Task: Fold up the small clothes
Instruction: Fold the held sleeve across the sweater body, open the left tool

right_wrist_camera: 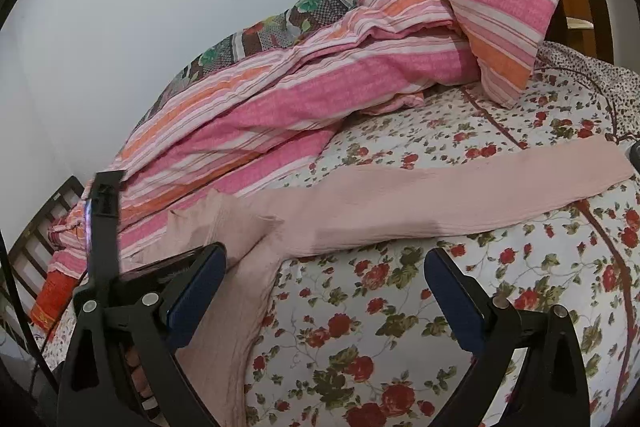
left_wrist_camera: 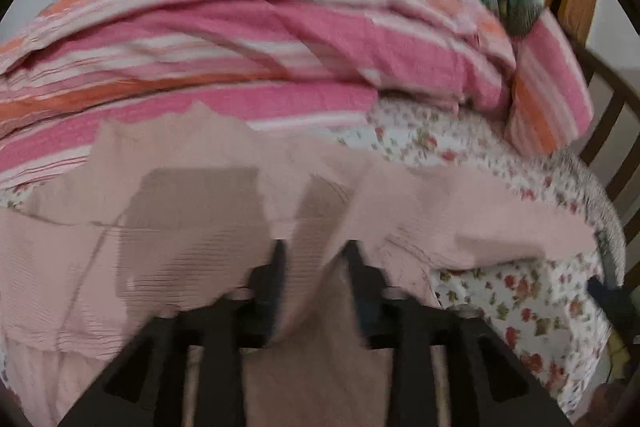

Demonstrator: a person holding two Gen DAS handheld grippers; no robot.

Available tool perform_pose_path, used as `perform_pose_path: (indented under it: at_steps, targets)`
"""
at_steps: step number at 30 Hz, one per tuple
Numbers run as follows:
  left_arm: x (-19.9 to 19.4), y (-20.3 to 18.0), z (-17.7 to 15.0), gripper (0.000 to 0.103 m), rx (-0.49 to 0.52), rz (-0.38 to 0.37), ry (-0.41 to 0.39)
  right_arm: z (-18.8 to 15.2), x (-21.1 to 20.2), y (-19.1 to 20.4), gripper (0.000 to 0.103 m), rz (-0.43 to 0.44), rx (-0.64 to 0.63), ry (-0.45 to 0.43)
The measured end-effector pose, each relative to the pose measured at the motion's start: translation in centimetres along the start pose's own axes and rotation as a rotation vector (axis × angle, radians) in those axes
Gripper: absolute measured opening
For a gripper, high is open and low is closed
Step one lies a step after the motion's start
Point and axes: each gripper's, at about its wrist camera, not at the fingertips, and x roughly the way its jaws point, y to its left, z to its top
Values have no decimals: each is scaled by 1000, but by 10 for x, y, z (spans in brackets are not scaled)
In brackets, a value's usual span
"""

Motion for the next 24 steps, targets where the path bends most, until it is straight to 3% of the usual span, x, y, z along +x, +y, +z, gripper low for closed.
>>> perform_pose_path:
  at_steps: [1, 2, 4, 8, 11, 13, 16, 22, 24]
  targets:
    - [-9, 9, 3, 69, -11, 3, -28, -1, 2, 3, 99, -1, -7, 4]
    - [-20, 19, 2, 78, -23, 7, -65, -2, 4, 7, 99, -2, -17, 9]
    - [-47, 48, -1, 78, -52, 24, -144, -6, 9, 15, 99, -1, -45, 19]
    - [-77, 120, -11, 78, -147, 117, -177, -16, 17, 34, 99, 23, -98, 44]
    - [-85, 177, -27, 76, -239, 192, -175, -20, 23, 49, 91, 23, -141, 46]
    - [-83, 219, -39, 75, -307, 238, -145, -19, 32, 57, 80, 10, -162, 65]
    - [-71, 254, -46, 72, -375, 194, -88, -9, 56, 77, 63, -53, -240, 118]
    - [-40, 269, -47, 65, -388, 129, -42, 4, 89, 91, 61, -115, -328, 125]
    - [-35, 265, -43, 50, -358, 137, -52, 0, 100, 84, 61, -123, -318, 136]
